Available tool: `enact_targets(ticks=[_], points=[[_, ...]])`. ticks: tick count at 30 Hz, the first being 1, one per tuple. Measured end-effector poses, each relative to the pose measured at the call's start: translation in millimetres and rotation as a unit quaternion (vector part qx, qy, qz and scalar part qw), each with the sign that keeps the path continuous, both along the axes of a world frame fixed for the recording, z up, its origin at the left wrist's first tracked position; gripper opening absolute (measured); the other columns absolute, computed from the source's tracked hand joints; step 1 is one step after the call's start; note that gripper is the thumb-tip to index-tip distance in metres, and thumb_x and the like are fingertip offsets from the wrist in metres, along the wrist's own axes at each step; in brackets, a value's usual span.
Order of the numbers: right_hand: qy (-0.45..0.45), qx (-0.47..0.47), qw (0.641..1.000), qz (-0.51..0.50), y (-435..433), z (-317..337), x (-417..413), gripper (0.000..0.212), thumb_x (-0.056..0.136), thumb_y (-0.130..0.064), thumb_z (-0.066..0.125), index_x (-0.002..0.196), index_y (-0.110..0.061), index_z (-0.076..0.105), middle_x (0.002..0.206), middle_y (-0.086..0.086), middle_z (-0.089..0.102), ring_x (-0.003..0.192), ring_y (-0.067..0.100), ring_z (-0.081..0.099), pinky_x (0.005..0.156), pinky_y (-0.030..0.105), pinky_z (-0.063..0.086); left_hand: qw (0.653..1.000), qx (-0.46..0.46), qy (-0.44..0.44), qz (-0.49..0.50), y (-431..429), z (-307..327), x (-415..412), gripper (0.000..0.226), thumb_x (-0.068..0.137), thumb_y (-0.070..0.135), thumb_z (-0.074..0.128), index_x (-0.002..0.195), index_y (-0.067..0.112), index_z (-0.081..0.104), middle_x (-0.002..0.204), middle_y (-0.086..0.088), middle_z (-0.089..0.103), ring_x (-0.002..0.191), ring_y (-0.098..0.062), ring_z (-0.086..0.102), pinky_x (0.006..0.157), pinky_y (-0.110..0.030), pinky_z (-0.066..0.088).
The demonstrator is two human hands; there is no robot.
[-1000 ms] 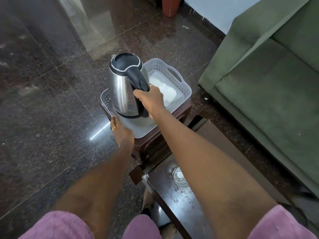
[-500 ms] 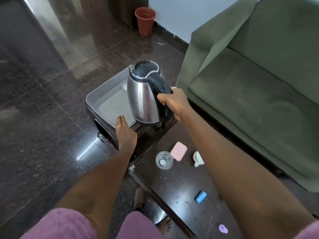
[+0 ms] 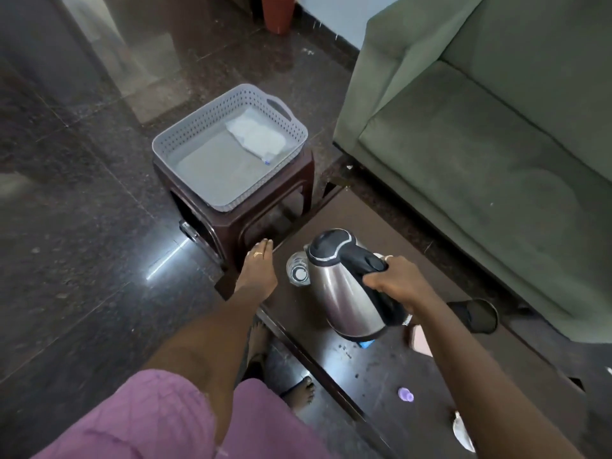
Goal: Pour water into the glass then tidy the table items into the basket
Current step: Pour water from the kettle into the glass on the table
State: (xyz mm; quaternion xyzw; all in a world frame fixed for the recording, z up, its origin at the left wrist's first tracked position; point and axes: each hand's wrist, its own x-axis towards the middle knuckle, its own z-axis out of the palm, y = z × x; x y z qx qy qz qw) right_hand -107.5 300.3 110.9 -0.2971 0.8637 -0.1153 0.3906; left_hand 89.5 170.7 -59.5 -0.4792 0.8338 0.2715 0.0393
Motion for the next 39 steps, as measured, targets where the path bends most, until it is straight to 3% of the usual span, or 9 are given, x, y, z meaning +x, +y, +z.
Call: enact_targets(ticks=[5, 12, 17, 21, 25, 28, 34, 39], points=[[-0.012, 0.054, 0.998, 0.008, 14.3, -22.0, -4.1, 0.023, 0.048, -0.030, 0.057, 0.059, -0.011, 0.052, 0.063, 0.005, 0.056, 0.057, 0.020, 0.050, 0.052, 0.029, 0.036, 0.995, 0.062, -0.074, -0.010, 22.1, -34.6, -2.0, 0.067, 0.089, 0.001, 0.037, 0.149, 0.011, 0.009, 0.159, -0.004, 0.010, 0.146, -0.022, 0.009, 0.120, -0.040, 0.016], [0.004, 0.092, 0.994, 0.051, 7.2, -29.8, -9.7, 0.026, 0.048, -0.031, 0.058, 0.063, -0.010, 0.055, 0.060, 0.004, 0.057, 0.056, 0.021, 0.052, 0.052, 0.029, 0.037, 0.989, 0.087, -0.120, -0.026, 36.0, -84.2, -11.1, 0.066, 0.090, 0.006, 0.039, 0.149, 0.010, 0.009, 0.159, -0.003, 0.007, 0.146, -0.026, 0.008, 0.121, -0.039, 0.012], [0.039, 0.103, 0.990, 0.083, -5.6, -28.4, -6.9, 0.025, 0.064, -0.022, 0.069, 0.070, -0.001, 0.056, 0.061, 0.008, 0.055, 0.057, 0.023, 0.050, 0.051, 0.030, 0.035, 0.980, 0.113, -0.161, -0.030, 38.4, -99.7, -9.3, 0.069, 0.092, 0.011, 0.038, 0.150, 0.018, 0.001, 0.160, 0.003, -0.006, 0.147, -0.025, -0.002, 0.120, -0.042, 0.007], [0.049, 0.130, 0.987, 0.074, -20.6, -28.7, -3.9, 0.019, 0.064, -0.023, 0.069, 0.066, -0.009, 0.056, 0.067, 0.008, 0.059, 0.063, 0.026, 0.056, 0.052, 0.029, 0.038, 0.976, 0.143, -0.166, -0.019, 39.9, -106.9, -7.3, 0.077, 0.091, 0.013, 0.044, 0.149, 0.023, -0.006, 0.158, 0.008, -0.017, 0.147, -0.025, -0.009, 0.119, -0.047, 0.008], [0.058, 0.152, 0.984, 0.077, -33.1, -29.8, -1.0, 0.024, 0.060, -0.029, 0.070, 0.073, -0.013, 0.058, 0.077, 0.010, 0.064, 0.073, 0.028, 0.062, 0.057, 0.029, 0.044, 0.976, 0.144, -0.157, -0.050, 40.5, -110.3, -7.8, 0.077, 0.091, 0.018, 0.047, 0.149, 0.025, -0.004, 0.158, 0.007, -0.014, 0.146, -0.028, -0.009, 0.119, -0.049, 0.014], [0.060, 0.162, 0.982, 0.077, -42.5, -29.9, 3.6, 0.023, 0.062, -0.027, 0.070, 0.075, -0.015, 0.056, 0.081, 0.010, 0.065, 0.075, 0.030, 0.063, 0.060, 0.030, 0.045, 0.971, 0.144, -0.175, -0.073, 41.3, -110.1, -8.1, 0.079, 0.091, 0.020, 0.047, 0.148, 0.026, -0.008, 0.158, 0.007, -0.017, 0.146, -0.029, -0.012, 0.119, -0.051, 0.009], [0.068, 0.190, 0.977, 0.077, -56.6, -26.7, 12.9, 0.023, 0.064, -0.026, 0.068, 0.077, -0.010, 0.057, 0.085, 0.015, 0.066, 0.075, 0.031, 0.062, 0.053, 0.027, 0.040, 0.968, 0.131, -0.196, -0.088, 40.6, -111.1, -6.7, 0.082, 0.091, 0.026, 0.049, 0.148, 0.026, -0.010, 0.158, 0.006, -0.018, 0.146, -0.029, -0.010, 0.118, -0.052, 0.013], [0.073, 0.202, 0.973, 0.088, -66.4, -22.1, 19.0, 0.020, 0.066, -0.024, 0.066, 0.073, -0.010, 0.054, 0.085, 0.014, 0.063, 0.070, 0.030, 0.058, 0.050, 0.025, 0.037, 0.965, 0.140, -0.200, -0.098, 39.9, -107.4, -7.5, 0.085, 0.091, 0.043, 0.050, 0.148, 0.022, -0.010, 0.158, 0.004, -0.017, 0.146, -0.031, -0.009, 0.118, -0.050, 0.017]])
